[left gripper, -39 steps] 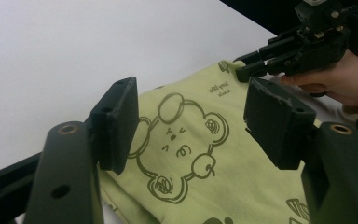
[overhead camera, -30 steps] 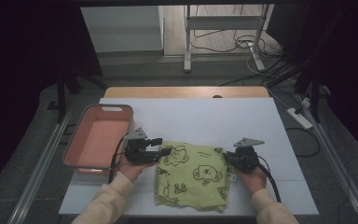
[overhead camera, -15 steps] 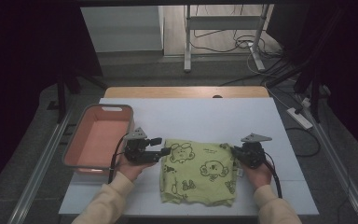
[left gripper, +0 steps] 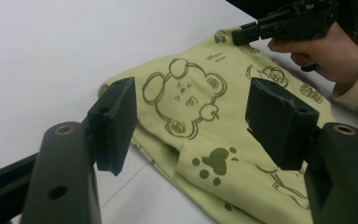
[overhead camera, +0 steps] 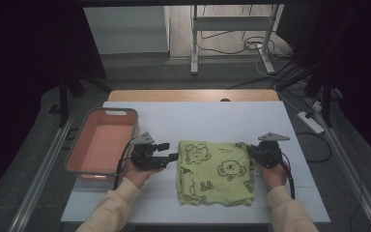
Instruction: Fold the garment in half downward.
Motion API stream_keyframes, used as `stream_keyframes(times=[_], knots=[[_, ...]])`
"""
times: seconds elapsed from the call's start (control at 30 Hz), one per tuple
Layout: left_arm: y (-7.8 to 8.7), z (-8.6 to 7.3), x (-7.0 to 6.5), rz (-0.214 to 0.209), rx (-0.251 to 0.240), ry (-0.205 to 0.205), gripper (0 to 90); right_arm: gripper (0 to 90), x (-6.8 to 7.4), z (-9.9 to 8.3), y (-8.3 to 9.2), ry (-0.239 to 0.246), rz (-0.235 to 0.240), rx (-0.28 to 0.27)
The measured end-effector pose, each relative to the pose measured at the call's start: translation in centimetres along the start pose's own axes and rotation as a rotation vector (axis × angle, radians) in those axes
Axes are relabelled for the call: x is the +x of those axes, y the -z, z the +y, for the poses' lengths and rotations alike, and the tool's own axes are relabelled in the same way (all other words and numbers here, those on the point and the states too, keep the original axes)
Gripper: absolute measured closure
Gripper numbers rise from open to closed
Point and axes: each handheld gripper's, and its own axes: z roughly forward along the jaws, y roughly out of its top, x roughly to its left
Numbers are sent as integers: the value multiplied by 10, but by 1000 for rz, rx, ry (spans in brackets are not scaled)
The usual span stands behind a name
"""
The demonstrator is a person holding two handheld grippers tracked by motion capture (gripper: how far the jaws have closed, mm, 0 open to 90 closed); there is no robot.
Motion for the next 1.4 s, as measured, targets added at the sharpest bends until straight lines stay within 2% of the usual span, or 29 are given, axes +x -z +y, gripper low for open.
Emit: stream_keyframes(times=[0.13,0.17,0.2,0.23,0.27,0.37,0.6,0.63,0.7,0.77,0.83,1.0,1.4], knots=[[0,1,0,2,-9,0,344,811,1,1,3,-5,11,-15],[0,1,0,0,-11,2,345,726,4,2,6,3,10,-34],[0,2,1,0,-11,3,345,726,4,2,6,3,10,-34],[0,3,1,1,-9,3,344,638,5,3,11,-6,10,-63],[0,3,1,1,-12,4,344,638,5,3,11,-6,10,-63],[0,4,1,-1,-16,8,344,558,5,5,19,-25,30,-97],[1,5,3,9,-9,7,344,456,9,7,35,-5,119,-128],[1,5,3,11,-8,6,343,438,12,7,39,8,148,-129],[2,5,2,16,-5,5,342,429,14,6,40,15,157,-132],[2,5,1,19,-4,3,341,404,23,6,47,43,193,-140],[3,6,1,21,-5,2,341,398,25,6,49,47,201,-142],[5,6,0,28,-10,5,341,376,41,5,57,76,262,-153],[4,7,0,26,-5,0,340,360,58,0,66,88,332,-166]])
